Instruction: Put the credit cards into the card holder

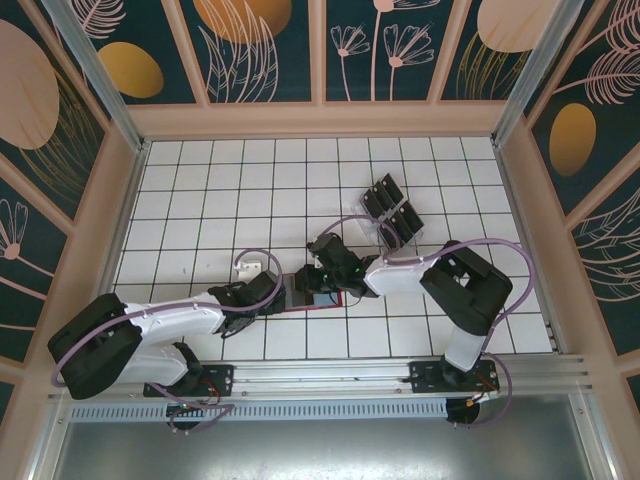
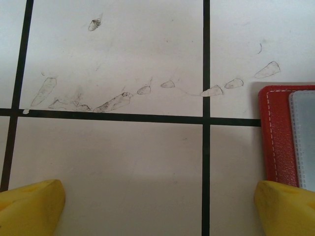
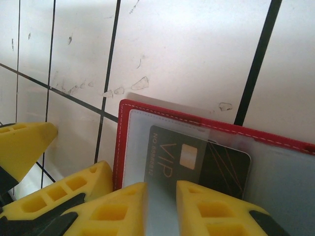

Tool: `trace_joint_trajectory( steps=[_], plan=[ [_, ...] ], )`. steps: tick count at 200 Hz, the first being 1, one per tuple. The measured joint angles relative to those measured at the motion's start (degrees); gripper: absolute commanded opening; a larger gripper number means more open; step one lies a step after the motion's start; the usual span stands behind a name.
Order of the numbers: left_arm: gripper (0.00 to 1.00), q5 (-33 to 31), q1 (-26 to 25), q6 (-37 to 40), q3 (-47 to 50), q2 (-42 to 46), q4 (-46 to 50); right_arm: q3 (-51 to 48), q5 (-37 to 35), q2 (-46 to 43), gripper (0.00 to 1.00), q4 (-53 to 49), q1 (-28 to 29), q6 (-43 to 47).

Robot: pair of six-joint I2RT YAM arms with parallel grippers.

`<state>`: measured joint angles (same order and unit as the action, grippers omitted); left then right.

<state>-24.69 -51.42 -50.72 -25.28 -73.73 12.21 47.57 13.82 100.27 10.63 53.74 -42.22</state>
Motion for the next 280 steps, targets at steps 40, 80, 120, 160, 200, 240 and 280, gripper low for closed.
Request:
trace_joint_trajectory(
  steps=[40,80,120,160,200,240,280],
  plan=[
    [0.98,-1.53,0.00,0.00,-0.59,1.70,1.95,0.00,-2.47,-4.63,0.32,-3.45,0.00,1.22],
    [0.98,-3.23,0.04,0.00,-2.27,0.63,3.23,-0.52,-4.83,-6.25,0.33,-5.16,0.00,1.92],
    [0.99,-3.91,0.04,0.00,-2.58,-1.79,3.74,-1.57,-5.01,-5.68,0.32,-5.77,0.00,2.01],
    [0.98,-3.91,0.04,0.00,-2.58,-3.06,3.89,-1.60,-4.92,-4.07,0.31,-5.73,0.00,2.56],
    [0.98,-3.93,0.04,-0.04,-2.67,-3.69,3.17,-1.60,-4.79,-2.97,0.29,-5.66,0.07,2.56],
    [0.98,-3.93,0.04,-0.04,-2.71,-4.11,2.67,-1.60,-4.72,-2.19,0.23,-5.14,0.33,2.56],
    [0.98,-3.91,0.04,-0.04,-2.69,-4.33,2.12,-0.85,-4.33,-0.96,0.18,-4.83,0.70,2.54]
  ],
)
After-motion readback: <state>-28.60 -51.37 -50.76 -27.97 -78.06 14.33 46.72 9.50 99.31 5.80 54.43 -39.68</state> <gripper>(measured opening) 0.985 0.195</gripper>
